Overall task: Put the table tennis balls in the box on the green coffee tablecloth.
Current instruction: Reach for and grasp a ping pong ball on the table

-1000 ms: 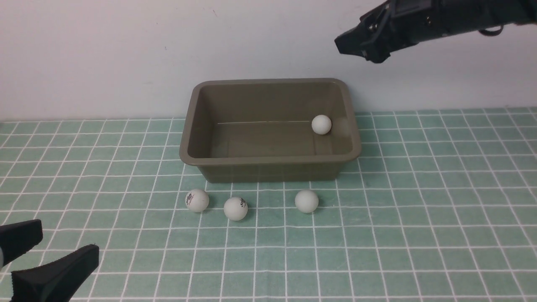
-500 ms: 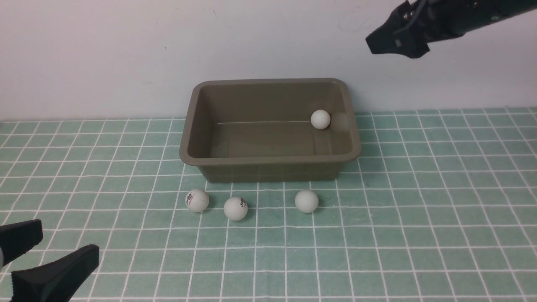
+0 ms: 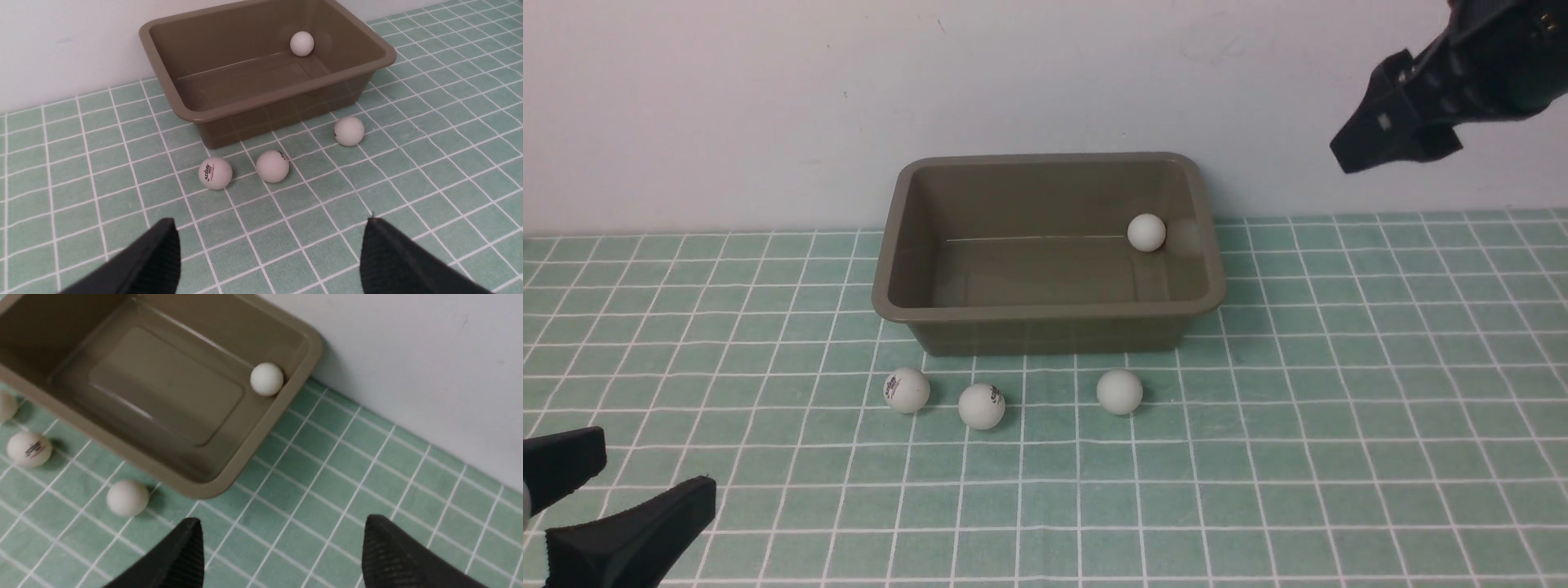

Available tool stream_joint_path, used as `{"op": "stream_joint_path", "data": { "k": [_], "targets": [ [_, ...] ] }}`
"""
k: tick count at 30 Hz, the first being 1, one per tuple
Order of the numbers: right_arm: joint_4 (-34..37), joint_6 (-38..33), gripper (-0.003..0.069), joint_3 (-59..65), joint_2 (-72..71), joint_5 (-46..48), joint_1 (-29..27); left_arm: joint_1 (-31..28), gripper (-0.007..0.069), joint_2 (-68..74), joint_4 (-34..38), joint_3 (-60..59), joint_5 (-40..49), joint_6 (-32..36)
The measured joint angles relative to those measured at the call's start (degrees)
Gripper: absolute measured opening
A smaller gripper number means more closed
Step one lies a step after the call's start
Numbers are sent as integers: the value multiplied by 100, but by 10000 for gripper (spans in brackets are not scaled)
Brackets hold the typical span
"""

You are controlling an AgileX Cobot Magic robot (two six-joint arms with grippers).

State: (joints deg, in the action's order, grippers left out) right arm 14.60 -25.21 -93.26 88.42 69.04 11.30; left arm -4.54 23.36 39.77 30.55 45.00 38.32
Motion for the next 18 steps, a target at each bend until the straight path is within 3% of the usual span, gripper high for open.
{"op": "stream_joint_path", "data": {
  "k": [8,12,18],
  "targets": [
    [-11,525,457,83,-25,275,78,0,534,0,0,0,0,12],
    [149,541,424,791,-50,264,299,0,534,0,0,0,-25,12],
    [598,328,415,1953,-50,-1077,1002,0,534,0,0,0,-41,15]
  ]
}}
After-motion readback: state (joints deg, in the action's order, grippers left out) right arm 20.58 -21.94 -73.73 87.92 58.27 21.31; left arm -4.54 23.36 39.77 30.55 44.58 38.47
